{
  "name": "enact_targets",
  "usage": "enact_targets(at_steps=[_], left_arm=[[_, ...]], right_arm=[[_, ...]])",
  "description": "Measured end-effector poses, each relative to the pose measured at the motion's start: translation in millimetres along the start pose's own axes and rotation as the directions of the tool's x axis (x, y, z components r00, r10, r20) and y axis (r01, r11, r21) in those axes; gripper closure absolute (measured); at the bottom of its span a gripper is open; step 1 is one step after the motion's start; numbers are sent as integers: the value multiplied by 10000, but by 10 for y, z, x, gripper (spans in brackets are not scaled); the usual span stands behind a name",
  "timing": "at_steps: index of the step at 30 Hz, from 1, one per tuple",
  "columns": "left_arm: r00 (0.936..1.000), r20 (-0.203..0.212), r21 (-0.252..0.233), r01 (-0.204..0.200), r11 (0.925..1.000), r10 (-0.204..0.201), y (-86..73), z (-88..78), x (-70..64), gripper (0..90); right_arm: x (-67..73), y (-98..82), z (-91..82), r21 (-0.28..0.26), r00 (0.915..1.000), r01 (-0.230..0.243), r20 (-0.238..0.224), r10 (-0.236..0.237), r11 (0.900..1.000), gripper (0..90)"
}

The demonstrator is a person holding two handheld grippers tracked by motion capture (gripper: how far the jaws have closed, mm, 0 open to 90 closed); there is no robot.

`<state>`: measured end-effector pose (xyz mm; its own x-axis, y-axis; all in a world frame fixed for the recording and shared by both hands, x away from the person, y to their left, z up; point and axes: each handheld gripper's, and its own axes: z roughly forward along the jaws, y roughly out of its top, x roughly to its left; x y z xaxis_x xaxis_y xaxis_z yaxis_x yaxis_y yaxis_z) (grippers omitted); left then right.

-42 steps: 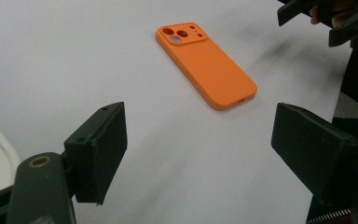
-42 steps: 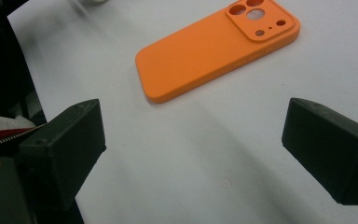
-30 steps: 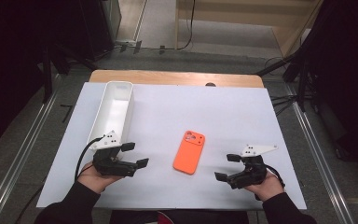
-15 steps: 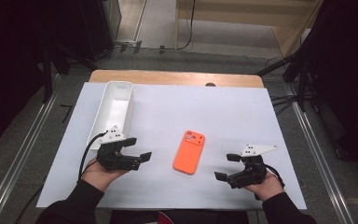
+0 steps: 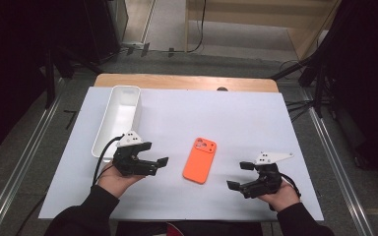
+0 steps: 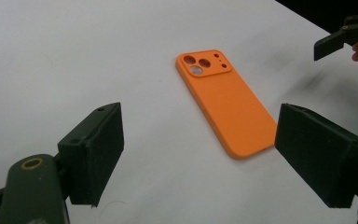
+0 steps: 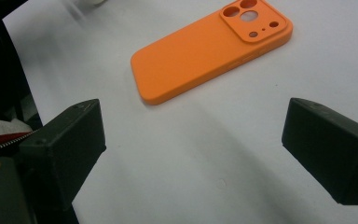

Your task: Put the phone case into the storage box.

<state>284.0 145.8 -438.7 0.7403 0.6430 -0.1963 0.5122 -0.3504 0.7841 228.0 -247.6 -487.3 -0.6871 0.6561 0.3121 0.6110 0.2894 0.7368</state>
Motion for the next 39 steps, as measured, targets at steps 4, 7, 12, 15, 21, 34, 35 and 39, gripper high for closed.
enact_targets(at_steps=[4,7,12,15,21,34,35,39], left_arm=[[10000,-16,100,14,9999,-14,6,29,-14,159],[9999,-68,82,101,9999,-100,19,63,-28,157],[9998,-103,164,162,9997,-160,60,124,-38,136],[9995,-72,170,316,9994,-315,100,179,-46,132],[9994,-131,235,317,9992,-314,171,273,-68,127],[9993,-315,351,222,9991,-211,276,465,-160,127],[9992,-313,364,242,9990,-231,282,476,-166,126],[9990,-383,390,225,9990,-210,318,539,-194,127]], right_arm=[[-4,1,-1,-17,10000,-31,73,31,10000,51],[-8,-1,-4,-91,9999,-85,85,86,9999,51],[-15,-4,-12,-105,9999,-104,113,105,9999,51],[-19,-5,-14,-121,9999,-87,123,88,9999,51],[-21,-9,-23,-116,9998,-112,146,113,9999,51],[-25,-13,-25,-148,9998,-120,157,123,9998,51],[-27,-12,-23,-183,9998,-115,170,118,9998,51],[-34,-9,-28,-208,9997,-147,198,151,9997,51]])
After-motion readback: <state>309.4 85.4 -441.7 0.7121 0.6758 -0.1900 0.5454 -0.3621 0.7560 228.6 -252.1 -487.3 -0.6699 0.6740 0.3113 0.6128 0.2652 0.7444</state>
